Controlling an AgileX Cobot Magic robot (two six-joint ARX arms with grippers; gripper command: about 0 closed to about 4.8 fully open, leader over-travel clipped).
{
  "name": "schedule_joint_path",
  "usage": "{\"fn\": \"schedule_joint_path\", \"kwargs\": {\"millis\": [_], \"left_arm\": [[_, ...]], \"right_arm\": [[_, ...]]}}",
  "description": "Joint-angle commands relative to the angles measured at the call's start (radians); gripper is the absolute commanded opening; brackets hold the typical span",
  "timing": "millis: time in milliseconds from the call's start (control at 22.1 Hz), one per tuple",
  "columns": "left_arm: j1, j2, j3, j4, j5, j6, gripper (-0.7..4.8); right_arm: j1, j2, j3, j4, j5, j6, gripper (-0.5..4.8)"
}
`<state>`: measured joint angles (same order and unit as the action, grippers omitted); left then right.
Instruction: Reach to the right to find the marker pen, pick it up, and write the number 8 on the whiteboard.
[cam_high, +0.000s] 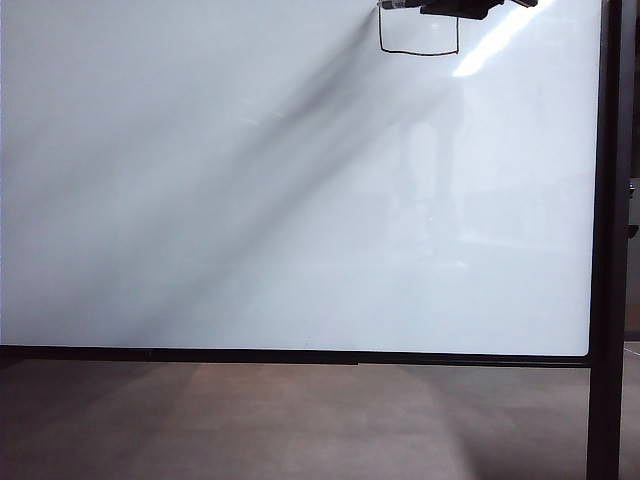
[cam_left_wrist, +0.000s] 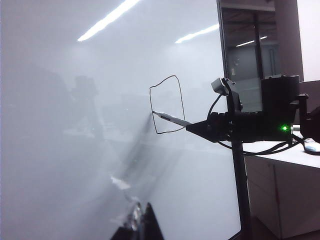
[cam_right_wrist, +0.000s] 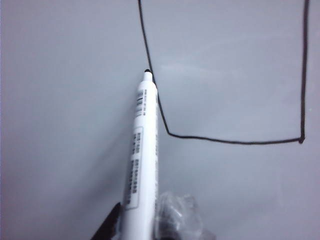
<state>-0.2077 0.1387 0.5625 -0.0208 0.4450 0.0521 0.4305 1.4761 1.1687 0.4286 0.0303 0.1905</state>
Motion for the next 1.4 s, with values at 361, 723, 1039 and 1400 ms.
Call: {"fn": "schedule_joint_path", "kwargs": {"millis": [361,723,1039,1400], "left_arm": [[0.001,0.001,0.003,0.008,0.002,0.000,-0.05],[0.001,0.001,0.003,0.008,0.002,0.000,-0.05],[0.001,0.001,0.003,0.007,0.001,0.000,-0.05],[0.001,0.002,0.003,0.006,0.001,0.000,-0.05]], "right_arm": [[0.001,-0.005,0.008,0.026,0.039,-0.001,-0.05],[-0.027,-0.006,0.008,0.024,0.046,-0.004,-0.05],[-0.063,-0.008,0.007,-0.012,0.075,-0.003,-0.05],[-0.120,-0.035,0.005,-0.045,0.073,-0.005,-0.05]]}}
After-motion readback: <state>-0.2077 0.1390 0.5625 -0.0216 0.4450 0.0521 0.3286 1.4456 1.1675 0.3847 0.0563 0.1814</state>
